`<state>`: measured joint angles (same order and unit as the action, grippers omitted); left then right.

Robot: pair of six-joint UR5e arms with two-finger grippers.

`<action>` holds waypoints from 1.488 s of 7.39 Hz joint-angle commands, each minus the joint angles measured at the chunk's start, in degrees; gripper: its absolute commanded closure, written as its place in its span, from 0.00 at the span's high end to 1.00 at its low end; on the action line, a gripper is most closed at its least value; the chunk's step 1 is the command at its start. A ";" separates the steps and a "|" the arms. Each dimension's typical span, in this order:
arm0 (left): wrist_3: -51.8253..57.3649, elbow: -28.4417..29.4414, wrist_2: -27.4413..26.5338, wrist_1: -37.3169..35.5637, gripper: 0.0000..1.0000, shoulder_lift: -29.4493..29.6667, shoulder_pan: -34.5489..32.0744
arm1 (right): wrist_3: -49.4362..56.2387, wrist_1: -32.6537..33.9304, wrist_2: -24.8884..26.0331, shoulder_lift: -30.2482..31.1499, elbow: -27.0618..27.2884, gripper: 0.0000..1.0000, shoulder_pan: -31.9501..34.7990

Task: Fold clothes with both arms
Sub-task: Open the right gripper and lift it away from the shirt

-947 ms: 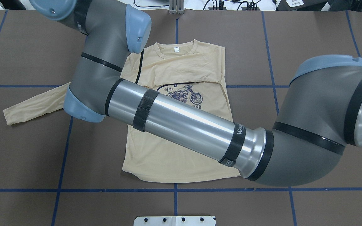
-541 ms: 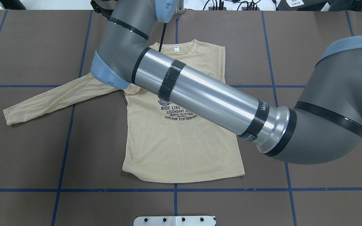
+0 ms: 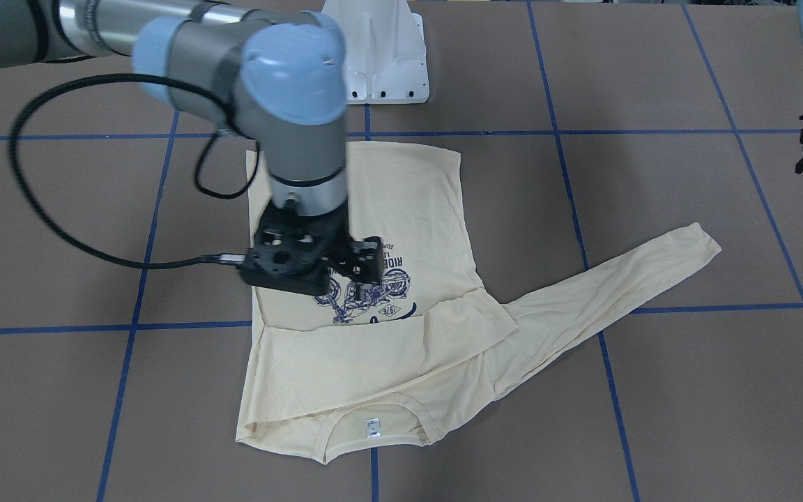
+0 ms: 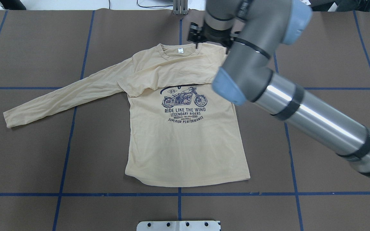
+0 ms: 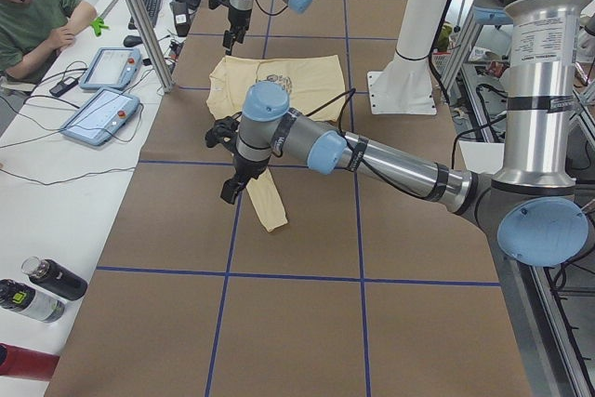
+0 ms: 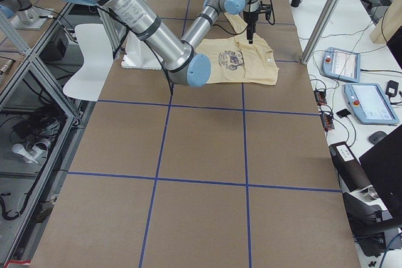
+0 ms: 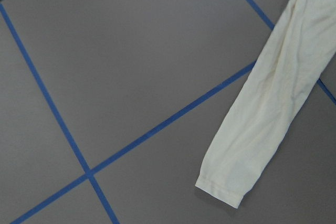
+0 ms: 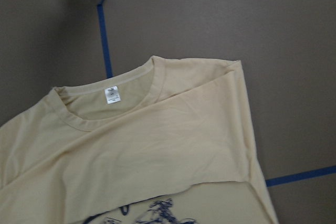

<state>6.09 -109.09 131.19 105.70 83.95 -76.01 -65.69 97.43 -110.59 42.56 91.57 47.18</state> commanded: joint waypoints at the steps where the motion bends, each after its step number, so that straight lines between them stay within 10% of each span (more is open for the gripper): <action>1: -8.39 5.51 -0.49 9.37 1.00 -1.24 5.66 | 17.26 0.30 -6.02 17.23 12.90 1.00 7.97; 4: -29.22 22.20 -4.80 40.12 1.00 -1.34 9.99 | 38.30 -0.40 -14.01 30.35 16.09 1.00 19.05; 7: -50.42 22.25 -10.40 42.21 0.79 -0.81 18.42 | 42.22 -0.40 -17.03 33.03 16.45 1.00 21.38; 11: -51.61 23.65 -11.22 42.75 0.58 -0.02 19.15 | 41.61 -0.40 -16.94 32.94 16.45 1.00 21.37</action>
<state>-45.34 -86.11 120.02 148.41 83.55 -57.03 -23.90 97.03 -127.53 75.53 108.05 68.55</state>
